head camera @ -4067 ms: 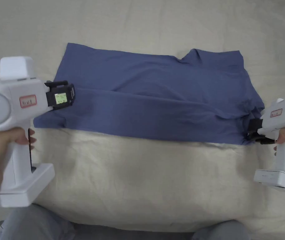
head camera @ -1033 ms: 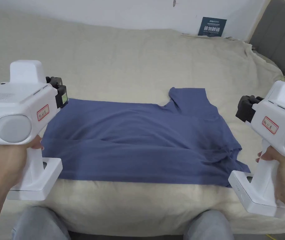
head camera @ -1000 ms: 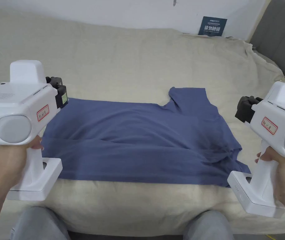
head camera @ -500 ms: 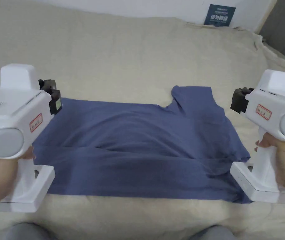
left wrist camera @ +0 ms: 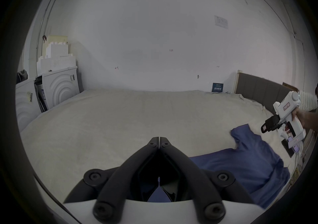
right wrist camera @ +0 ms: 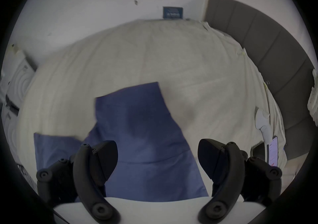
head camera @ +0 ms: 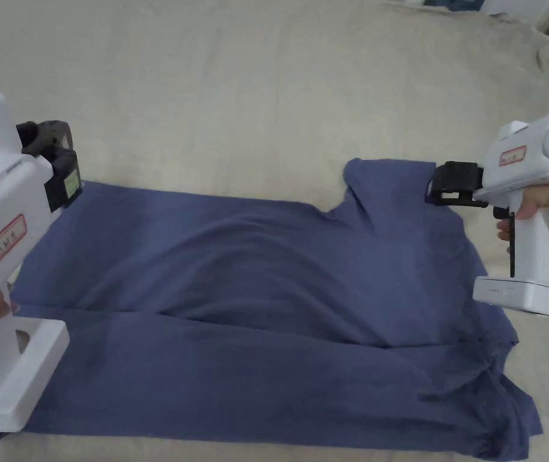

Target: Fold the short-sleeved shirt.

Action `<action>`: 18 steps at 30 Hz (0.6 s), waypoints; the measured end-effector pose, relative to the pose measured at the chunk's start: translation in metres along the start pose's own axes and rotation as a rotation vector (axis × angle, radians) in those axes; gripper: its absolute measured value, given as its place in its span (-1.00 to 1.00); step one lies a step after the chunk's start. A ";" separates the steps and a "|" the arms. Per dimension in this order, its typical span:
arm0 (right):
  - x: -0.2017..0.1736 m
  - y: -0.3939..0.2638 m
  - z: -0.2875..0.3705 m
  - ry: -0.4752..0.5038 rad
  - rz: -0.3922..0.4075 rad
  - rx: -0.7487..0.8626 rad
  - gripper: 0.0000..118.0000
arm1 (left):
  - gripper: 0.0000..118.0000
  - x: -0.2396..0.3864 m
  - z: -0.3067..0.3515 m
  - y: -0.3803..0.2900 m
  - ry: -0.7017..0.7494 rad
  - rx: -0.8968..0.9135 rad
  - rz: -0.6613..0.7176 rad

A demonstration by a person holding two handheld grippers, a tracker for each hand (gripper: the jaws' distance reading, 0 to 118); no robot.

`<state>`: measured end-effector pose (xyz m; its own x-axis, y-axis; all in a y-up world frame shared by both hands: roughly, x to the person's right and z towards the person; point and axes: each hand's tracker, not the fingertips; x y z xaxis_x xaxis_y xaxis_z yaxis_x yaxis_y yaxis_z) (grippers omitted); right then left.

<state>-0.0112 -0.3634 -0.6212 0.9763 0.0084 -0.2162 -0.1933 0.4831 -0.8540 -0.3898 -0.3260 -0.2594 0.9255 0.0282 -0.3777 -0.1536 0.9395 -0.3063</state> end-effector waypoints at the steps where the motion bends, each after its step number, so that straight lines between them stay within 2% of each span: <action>1: 0.003 0.004 -0.010 -0.016 -0.022 -0.013 0.66 | -1.00 0.001 -0.005 -0.001 0.007 0.001 -0.013; 3: 0.010 0.009 -0.028 -0.046 -0.064 -0.030 0.66 | -1.00 -0.001 -0.016 -0.002 0.004 -0.011 -0.017; 8: 0.012 0.012 -0.057 -0.064 -0.071 -0.062 0.65 | -1.00 -0.008 -0.039 -0.007 0.002 -0.037 0.014; 11: 0.013 0.007 -0.075 -0.057 -0.083 -0.119 0.57 | -1.00 -0.009 -0.048 -0.009 -0.004 -0.049 0.029; 14: 0.011 0.003 -0.083 -0.081 -0.068 -0.123 0.13 | -1.00 -0.010 -0.054 -0.011 -0.012 -0.060 0.030; 15: 0.011 0.001 -0.085 -0.084 -0.067 -0.126 -0.20 | -1.00 -0.009 -0.056 -0.011 -0.011 -0.063 0.024; 16: 0.012 0.000 -0.086 -0.079 -0.069 -0.129 -0.42 | -1.00 -0.012 -0.059 -0.014 -0.011 -0.066 0.020; 18: 0.014 -0.001 -0.085 -0.009 -0.133 -0.115 -0.95 | -1.00 -0.013 -0.063 -0.014 -0.014 -0.080 0.024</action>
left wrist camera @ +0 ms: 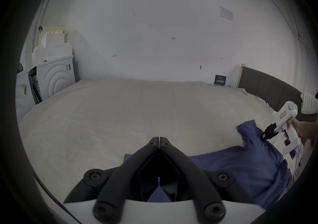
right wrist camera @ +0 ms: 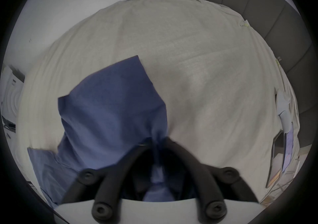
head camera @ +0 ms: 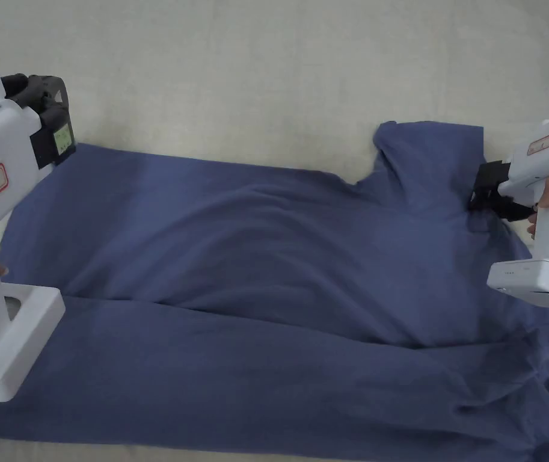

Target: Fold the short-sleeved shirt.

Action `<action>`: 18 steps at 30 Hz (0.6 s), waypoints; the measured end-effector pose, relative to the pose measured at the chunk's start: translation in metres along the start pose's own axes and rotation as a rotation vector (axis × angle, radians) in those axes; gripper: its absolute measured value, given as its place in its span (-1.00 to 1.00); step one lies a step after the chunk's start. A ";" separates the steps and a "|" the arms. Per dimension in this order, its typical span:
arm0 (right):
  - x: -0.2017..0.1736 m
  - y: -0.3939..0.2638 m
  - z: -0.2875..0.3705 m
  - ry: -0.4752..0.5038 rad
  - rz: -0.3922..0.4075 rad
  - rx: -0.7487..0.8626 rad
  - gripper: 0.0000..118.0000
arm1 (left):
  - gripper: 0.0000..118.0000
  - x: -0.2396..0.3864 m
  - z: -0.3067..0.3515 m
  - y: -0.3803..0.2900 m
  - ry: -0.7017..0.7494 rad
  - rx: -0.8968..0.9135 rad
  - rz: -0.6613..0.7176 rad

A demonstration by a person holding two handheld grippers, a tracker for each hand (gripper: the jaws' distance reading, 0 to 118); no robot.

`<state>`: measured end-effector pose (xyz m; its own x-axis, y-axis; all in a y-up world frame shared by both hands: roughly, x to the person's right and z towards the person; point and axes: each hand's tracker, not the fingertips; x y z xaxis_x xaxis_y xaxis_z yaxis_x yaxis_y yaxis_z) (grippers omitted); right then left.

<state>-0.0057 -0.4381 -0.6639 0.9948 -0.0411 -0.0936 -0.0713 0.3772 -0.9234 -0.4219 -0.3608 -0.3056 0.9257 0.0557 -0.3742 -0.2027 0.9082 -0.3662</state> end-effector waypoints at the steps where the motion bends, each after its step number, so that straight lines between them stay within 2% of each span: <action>1: -0.001 0.001 0.000 0.012 -0.015 0.001 -0.95 | -1.00 0.000 -0.001 0.001 -0.002 -0.010 0.000; 3: -0.004 0.001 0.002 -0.003 -0.004 0.003 -0.96 | -1.00 0.001 -0.006 0.004 0.015 -0.056 -0.016; 4: -0.005 0.001 0.003 -0.008 0.018 0.003 -0.96 | -0.90 0.001 -0.009 0.005 0.018 -0.059 -0.011; 5: -0.006 0.000 0.004 -0.010 0.039 0.007 -0.96 | -0.72 -0.001 -0.014 0.008 0.014 -0.089 0.007; 7: -0.006 -0.001 0.009 -0.005 0.056 0.021 -0.96 | 0.04 -0.005 -0.024 0.015 -0.005 -0.152 0.041; 9: -0.006 -0.002 0.014 -0.003 0.059 0.028 -0.96 | 0.73 -0.007 -0.036 0.023 0.019 -0.208 0.003; 10: -0.006 -0.002 0.017 0.001 0.059 0.034 -0.96 | 0.90 -0.009 -0.044 0.027 0.030 -0.241 -0.014; 11: -0.005 -0.002 0.021 0.004 0.057 0.044 -0.96 | 1.00 -0.013 -0.053 0.032 0.025 -0.278 -0.018; 18: -0.004 0.001 0.031 0.010 0.064 0.061 -0.96 | 1.00 -0.046 -0.101 0.052 -0.012 -0.484 0.091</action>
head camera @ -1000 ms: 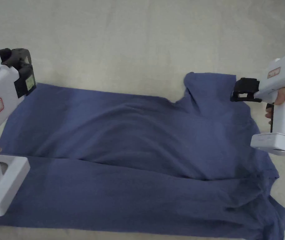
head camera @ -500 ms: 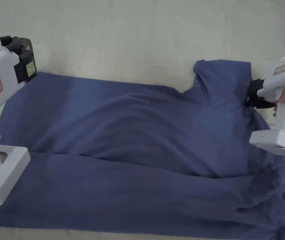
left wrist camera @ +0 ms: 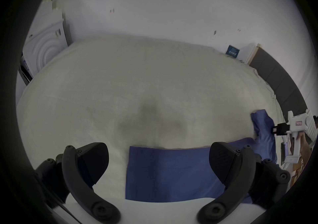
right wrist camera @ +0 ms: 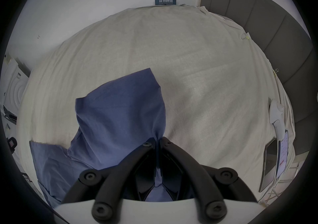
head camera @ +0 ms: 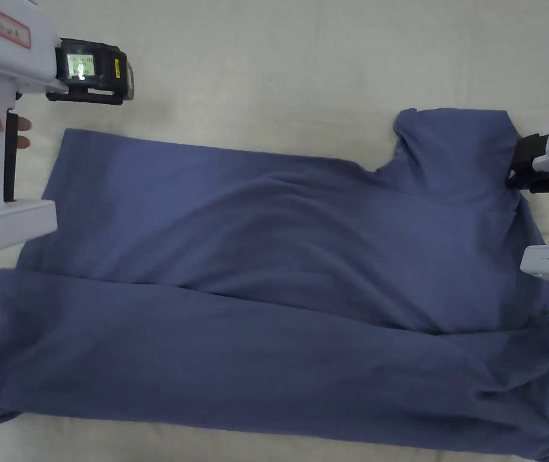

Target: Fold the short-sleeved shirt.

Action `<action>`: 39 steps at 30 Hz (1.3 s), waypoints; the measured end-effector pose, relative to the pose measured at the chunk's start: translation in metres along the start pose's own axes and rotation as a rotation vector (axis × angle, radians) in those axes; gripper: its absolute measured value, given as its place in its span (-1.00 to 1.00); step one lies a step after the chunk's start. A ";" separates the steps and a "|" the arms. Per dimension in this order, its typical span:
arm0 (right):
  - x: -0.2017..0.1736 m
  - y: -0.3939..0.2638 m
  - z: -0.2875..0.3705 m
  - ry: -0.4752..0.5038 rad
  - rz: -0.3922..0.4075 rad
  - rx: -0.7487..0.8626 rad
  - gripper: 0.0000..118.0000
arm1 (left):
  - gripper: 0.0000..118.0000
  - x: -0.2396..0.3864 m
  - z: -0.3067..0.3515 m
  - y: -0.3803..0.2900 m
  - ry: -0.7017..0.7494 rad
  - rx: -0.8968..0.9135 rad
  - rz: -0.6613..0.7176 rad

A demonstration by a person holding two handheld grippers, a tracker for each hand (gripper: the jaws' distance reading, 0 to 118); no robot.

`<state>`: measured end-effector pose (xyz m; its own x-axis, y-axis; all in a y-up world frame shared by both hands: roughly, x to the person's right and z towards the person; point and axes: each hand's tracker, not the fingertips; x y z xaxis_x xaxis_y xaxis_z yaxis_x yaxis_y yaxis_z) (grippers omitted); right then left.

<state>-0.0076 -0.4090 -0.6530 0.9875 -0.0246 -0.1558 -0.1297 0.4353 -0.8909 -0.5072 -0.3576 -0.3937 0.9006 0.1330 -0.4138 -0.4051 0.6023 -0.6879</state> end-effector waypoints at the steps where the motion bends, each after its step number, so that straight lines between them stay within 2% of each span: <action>1: 0.000 0.000 0.001 0.001 0.002 0.002 -0.96 | 1.00 -0.004 -0.008 0.003 0.018 -0.026 -0.004; 3: 0.000 0.001 0.002 -0.002 0.005 0.007 -0.96 | 0.99 -0.010 -0.026 0.005 0.052 -0.070 -0.022; 5: 0.001 0.000 0.004 -0.002 0.004 0.010 -0.96 | 0.85 -0.015 -0.040 0.003 0.077 -0.118 -0.023; 10: -0.001 -0.002 0.006 -0.002 0.006 0.009 -0.96 | 0.12 -0.022 -0.068 -0.003 0.143 -0.197 -0.025; 11: -0.001 -0.002 0.005 -0.002 0.008 0.008 -0.96 | -0.13 -0.022 -0.070 -0.004 0.157 -0.196 -0.025; 12: -0.002 -0.002 0.004 -0.001 0.011 0.007 -0.96 | -0.55 -0.021 -0.071 -0.006 0.161 -0.191 -0.021; 13: -0.002 -0.002 0.004 0.000 0.010 0.009 -0.96 | -0.82 -0.022 -0.071 -0.007 0.159 -0.186 -0.017; 15: 0.001 -0.004 0.004 0.007 -0.006 0.012 -0.96 | -1.00 -0.021 -0.072 -0.009 0.135 -0.185 0.001; 22: 0.007 -0.007 0.015 0.012 -0.045 0.017 -0.96 | -1.00 -0.023 -0.059 -0.017 0.108 -0.153 0.009; 27: 0.005 -0.011 0.054 0.013 -0.024 0.085 -0.96 | -1.00 -0.035 -0.003 -0.009 0.040 0.026 0.101; 32: 0.013 -0.027 0.111 0.020 -0.042 0.195 -0.96 | -1.00 -0.033 0.066 -0.019 0.023 0.116 0.068; 39: 0.037 -0.083 0.178 0.050 -0.058 0.243 -0.96 | -1.00 -0.045 0.137 -0.063 -0.016 0.171 0.087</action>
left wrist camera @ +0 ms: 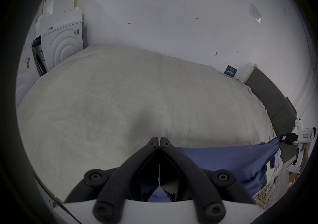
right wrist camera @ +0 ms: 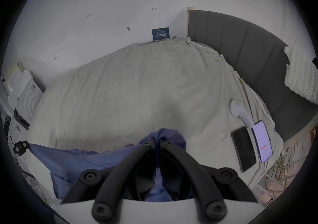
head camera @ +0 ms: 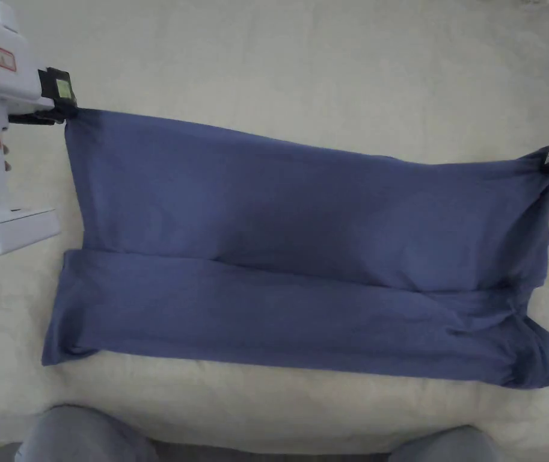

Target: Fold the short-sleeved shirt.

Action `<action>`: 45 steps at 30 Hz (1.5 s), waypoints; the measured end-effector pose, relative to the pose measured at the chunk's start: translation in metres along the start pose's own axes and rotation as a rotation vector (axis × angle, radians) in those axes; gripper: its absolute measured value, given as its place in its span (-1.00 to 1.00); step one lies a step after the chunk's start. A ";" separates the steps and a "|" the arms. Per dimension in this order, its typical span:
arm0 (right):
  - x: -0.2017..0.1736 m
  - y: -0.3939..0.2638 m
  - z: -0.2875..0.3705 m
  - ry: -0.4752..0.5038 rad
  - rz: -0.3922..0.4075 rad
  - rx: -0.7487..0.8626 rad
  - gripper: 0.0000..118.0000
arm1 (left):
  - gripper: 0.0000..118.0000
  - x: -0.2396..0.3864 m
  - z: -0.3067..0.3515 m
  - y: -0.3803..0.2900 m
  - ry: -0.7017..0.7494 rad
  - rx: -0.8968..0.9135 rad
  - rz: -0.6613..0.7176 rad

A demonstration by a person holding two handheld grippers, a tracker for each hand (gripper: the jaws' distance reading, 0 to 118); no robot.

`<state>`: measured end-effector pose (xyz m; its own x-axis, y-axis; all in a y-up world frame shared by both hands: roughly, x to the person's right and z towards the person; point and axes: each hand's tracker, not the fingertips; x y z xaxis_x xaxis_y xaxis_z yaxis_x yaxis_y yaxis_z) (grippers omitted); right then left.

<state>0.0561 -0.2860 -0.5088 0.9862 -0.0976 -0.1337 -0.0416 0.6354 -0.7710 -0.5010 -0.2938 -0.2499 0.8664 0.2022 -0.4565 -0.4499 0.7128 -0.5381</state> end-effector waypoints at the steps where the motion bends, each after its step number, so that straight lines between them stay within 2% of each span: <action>1: 0.003 -0.008 0.008 0.003 0.002 0.000 -0.96 | -1.00 -0.002 0.006 -0.007 -0.002 0.003 -0.001; 5: 0.012 -0.055 0.036 -0.005 0.030 -0.014 -0.96 | -1.00 -0.013 0.028 -0.046 -0.009 -0.003 0.003; 9: 0.030 -0.101 0.041 0.005 -0.002 -0.053 -0.96 | -1.00 -0.025 0.034 -0.093 0.006 -0.047 -0.006; 18: 0.058 -0.183 0.011 -0.059 -0.118 -0.190 -0.96 | -1.00 -0.044 0.026 -0.183 0.048 -0.212 0.066; 23: 0.055 -0.204 0.001 -0.083 -0.112 -0.202 -0.94 | -1.00 -0.039 0.019 -0.199 0.081 -0.232 0.102; 24: 0.055 -0.205 0.002 -0.079 -0.106 -0.192 -0.87 | -1.00 -0.038 0.019 -0.199 0.080 -0.236 0.105; 25: 0.054 -0.203 0.004 -0.078 -0.102 -0.189 -0.66 | -0.89 -0.037 0.020 -0.198 0.082 -0.234 0.107; 26: 0.052 -0.200 0.006 -0.085 -0.088 -0.192 -0.30 | -0.68 -0.035 0.022 -0.194 0.087 -0.233 0.105; 27: 0.052 -0.197 0.008 -0.091 -0.054 -0.205 0.28 | -0.18 -0.035 0.023 -0.190 0.096 -0.233 0.099; 28: 0.052 -0.193 0.011 -0.116 -0.013 -0.205 0.58 | 0.34 -0.034 0.025 -0.185 0.121 -0.247 0.099; 29: 0.051 -0.188 0.018 -0.146 0.020 -0.179 0.68 | 0.79 -0.034 0.027 -0.177 0.155 -0.269 0.099; 30: 0.049 -0.182 0.028 -0.168 0.052 -0.131 0.68 | 1.00 -0.034 0.030 -0.170 0.164 -0.271 0.096; 34: 0.047 -0.150 0.072 -0.195 0.082 0.088 0.68 | 1.00 -0.027 0.060 -0.133 0.101 -0.122 0.096; 37: 0.037 -0.128 0.106 -0.143 0.110 0.228 0.68 | 1.00 -0.012 0.081 -0.107 0.044 -0.019 0.087; 41: 0.002 -0.126 0.150 -0.088 0.184 0.458 0.68 | 1.00 0.020 0.107 -0.095 -0.029 0.198 0.049; 45: -0.026 -0.142 0.173 -0.010 0.185 0.610 0.69 | 1.00 0.049 0.121 -0.104 -0.063 0.360 -0.034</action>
<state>0.0638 -0.2407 -0.2879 0.9730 0.0610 -0.2228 -0.1158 0.9633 -0.2420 -0.3854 -0.2768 -0.1303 0.8963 0.2068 -0.3924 -0.3248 0.9084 -0.2632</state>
